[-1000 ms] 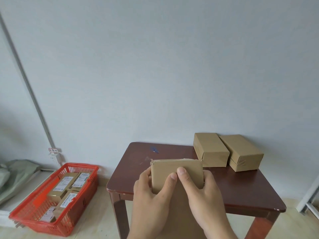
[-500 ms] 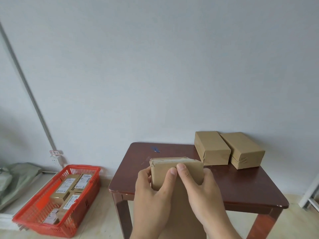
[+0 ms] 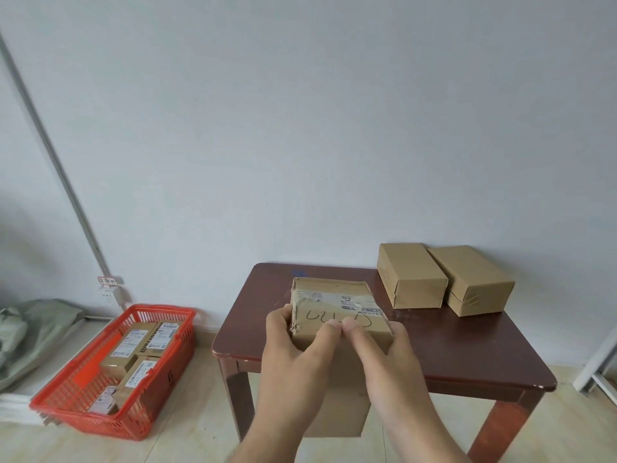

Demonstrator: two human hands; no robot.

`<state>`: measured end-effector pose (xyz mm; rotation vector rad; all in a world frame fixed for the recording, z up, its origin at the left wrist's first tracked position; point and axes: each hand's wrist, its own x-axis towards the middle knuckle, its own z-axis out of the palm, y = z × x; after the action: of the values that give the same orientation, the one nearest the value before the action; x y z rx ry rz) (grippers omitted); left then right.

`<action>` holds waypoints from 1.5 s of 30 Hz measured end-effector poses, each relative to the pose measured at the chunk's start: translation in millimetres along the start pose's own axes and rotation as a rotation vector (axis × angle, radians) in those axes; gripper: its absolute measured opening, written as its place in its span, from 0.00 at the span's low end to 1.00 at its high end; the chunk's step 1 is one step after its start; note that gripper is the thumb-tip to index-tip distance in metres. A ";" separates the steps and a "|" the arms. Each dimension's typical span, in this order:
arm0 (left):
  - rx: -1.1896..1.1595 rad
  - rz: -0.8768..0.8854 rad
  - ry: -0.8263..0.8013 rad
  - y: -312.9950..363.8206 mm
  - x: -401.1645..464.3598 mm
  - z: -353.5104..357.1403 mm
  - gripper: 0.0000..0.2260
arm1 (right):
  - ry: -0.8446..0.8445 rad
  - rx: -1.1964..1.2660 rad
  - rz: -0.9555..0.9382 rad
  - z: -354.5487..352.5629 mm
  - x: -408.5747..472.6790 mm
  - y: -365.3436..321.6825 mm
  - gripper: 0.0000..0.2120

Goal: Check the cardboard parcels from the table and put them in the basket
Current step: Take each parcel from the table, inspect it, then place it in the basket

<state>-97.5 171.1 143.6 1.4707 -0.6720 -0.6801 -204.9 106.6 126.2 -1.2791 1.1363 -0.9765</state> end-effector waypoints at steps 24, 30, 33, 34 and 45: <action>0.096 0.159 0.055 -21.2 10.5 -8.5 0.20 | -0.063 -0.078 -0.218 1.0 6.8 17.7 0.24; 0.075 0.164 0.019 -28.2 6.8 -6.8 0.20 | -0.014 -0.041 -0.196 2.7 9.5 20.5 0.25; 0.069 0.173 0.020 -28.8 5.4 -5.7 0.21 | 0.001 -0.041 -0.197 3.4 10.2 20.3 0.24; 0.064 0.173 0.024 -28.8 5.4 -5.7 0.21 | 0.002 -0.046 -0.197 3.4 9.8 20.2 0.23; -0.011 0.154 0.045 -30.5 4.3 -5.1 0.17 | 0.001 -0.060 -0.223 1.2 5.9 19.5 0.23</action>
<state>-90.8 171.4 113.1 1.4045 -0.7371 -0.5299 -203.8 102.5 106.3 -1.4770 1.0458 -1.1135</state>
